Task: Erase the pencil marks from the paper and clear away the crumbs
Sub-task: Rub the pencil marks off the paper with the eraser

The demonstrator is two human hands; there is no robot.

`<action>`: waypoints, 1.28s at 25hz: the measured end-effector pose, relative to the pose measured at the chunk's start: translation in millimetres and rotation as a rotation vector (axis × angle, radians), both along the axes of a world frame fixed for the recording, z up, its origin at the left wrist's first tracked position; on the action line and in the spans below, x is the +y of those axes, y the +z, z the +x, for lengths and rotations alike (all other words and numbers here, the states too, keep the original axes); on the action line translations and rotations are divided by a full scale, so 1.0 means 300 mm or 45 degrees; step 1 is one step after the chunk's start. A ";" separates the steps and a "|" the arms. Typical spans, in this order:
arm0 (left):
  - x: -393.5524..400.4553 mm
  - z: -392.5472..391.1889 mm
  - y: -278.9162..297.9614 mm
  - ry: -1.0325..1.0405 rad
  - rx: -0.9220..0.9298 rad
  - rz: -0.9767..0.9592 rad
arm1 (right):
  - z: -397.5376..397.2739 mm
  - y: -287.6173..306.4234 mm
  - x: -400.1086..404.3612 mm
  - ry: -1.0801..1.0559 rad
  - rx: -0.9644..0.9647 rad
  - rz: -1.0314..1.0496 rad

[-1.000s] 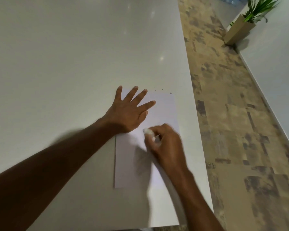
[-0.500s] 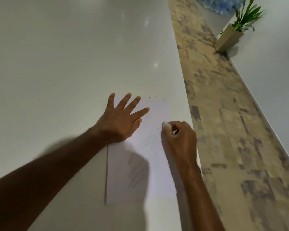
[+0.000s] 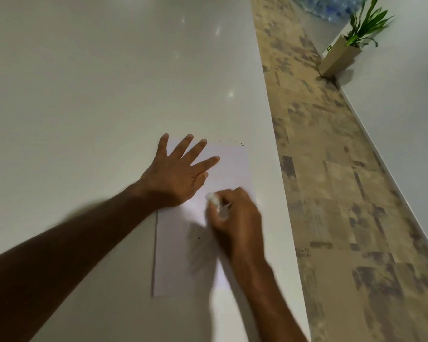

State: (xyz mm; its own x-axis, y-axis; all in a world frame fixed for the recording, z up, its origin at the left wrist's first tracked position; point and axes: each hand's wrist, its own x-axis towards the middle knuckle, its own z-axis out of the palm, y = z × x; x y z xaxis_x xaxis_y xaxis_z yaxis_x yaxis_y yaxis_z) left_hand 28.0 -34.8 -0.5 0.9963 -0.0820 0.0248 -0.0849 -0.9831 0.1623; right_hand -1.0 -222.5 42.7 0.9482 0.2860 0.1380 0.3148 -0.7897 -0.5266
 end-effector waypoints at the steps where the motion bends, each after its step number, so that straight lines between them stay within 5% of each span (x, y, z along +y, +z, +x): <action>1: 0.000 -0.002 0.000 0.004 0.006 0.002 | -0.095 -0.025 0.016 0.162 -0.003 -0.020; 3: -0.001 -0.002 -0.005 0.012 0.015 0.000 | -0.119 -0.036 0.004 0.301 0.026 0.032; 7: 0.001 0.005 -0.005 0.004 0.007 -0.012 | 0.102 0.010 -0.048 -0.152 0.017 0.110; 12: 0.000 0.002 -0.009 0.010 -0.009 0.014 | -0.109 -0.037 0.004 0.318 -0.007 0.048; 17: -0.003 0.007 -0.010 0.022 0.017 -0.003 | 0.123 0.015 -0.052 -0.185 0.011 0.118; 21: -0.004 0.001 -0.012 0.019 -0.015 0.026 | -0.123 -0.033 0.007 0.275 0.115 0.048; 26: -0.007 0.001 -0.004 0.019 0.004 0.035 | 0.136 0.037 -0.060 -0.214 0.021 0.087; 30: -0.005 -0.002 -0.003 0.022 -0.005 0.056 | -0.087 0.007 -0.018 0.233 0.157 0.002; 32: -0.005 0.000 -0.005 0.022 0.000 0.052 | -0.012 0.006 -0.059 0.126 0.164 0.029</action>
State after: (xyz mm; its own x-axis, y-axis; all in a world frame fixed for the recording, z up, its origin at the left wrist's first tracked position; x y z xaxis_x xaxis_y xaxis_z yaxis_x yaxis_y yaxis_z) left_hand 27.9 -36.3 -2.1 0.9976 -0.0656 0.0216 -0.0678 -0.9902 0.1220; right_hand -4.5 -240.1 44.5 0.9260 0.3767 0.0245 0.3188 -0.7455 -0.5853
